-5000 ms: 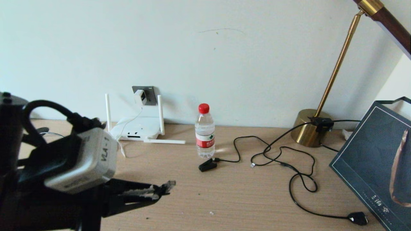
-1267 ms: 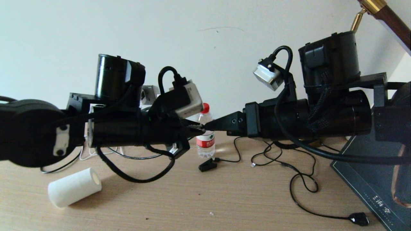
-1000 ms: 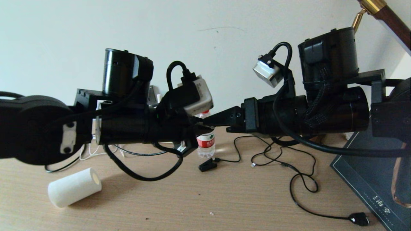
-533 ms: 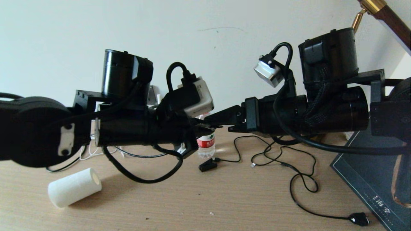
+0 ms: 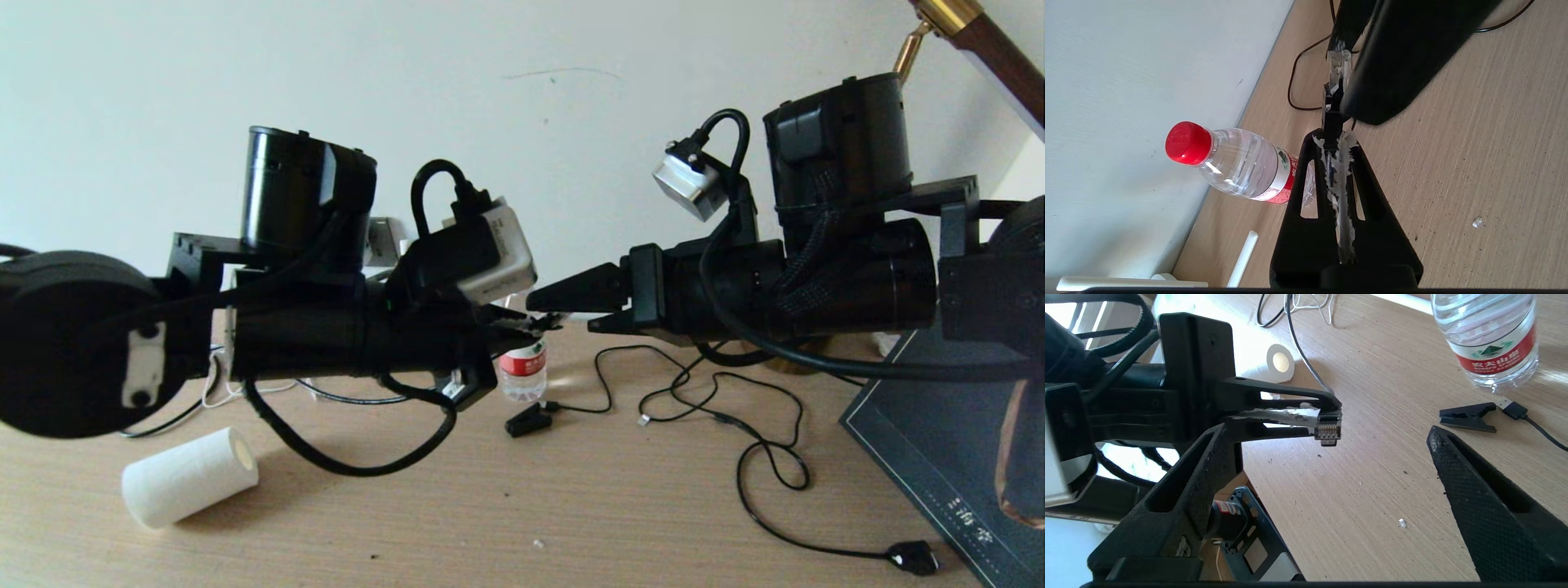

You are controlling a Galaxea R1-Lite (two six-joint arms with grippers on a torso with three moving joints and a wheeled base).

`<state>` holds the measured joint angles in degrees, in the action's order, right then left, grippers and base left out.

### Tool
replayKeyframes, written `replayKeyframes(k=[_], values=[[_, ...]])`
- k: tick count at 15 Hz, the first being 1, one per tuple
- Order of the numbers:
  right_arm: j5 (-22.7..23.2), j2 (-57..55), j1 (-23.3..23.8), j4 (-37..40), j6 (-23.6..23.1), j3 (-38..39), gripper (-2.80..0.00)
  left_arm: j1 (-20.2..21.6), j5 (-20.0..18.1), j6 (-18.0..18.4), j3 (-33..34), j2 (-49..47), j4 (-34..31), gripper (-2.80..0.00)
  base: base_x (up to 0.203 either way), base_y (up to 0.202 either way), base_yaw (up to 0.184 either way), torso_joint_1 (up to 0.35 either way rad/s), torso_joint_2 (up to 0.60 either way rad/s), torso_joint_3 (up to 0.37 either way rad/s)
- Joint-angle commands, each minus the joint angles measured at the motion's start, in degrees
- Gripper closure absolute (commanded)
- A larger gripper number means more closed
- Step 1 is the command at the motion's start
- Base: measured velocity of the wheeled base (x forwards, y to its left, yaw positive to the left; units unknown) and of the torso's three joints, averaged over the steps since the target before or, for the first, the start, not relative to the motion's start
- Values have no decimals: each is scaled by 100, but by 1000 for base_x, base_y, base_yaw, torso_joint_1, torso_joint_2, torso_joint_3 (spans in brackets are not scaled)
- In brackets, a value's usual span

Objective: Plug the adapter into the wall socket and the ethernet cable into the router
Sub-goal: Hand it to the other hand

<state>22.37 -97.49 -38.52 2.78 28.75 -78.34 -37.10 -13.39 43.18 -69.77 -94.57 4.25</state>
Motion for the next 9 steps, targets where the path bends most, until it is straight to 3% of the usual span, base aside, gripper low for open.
replayKeyframes(k=[1, 6, 9], values=[[13, 2, -6, 3, 17, 3, 0, -3, -6, 23, -11, 9, 6, 0, 0, 0, 0, 0, 0, 0], [31, -18, -13, -42, 25, -4, 0, -11, -15, 23, -66, -52, 15, 0, 0, 0, 0, 0, 0, 0], [13, -165, -15, -559, 82, 28, 0, -35, -24, 15, -72, -87, 15, 0, 0, 0, 0, 0, 0, 0]])
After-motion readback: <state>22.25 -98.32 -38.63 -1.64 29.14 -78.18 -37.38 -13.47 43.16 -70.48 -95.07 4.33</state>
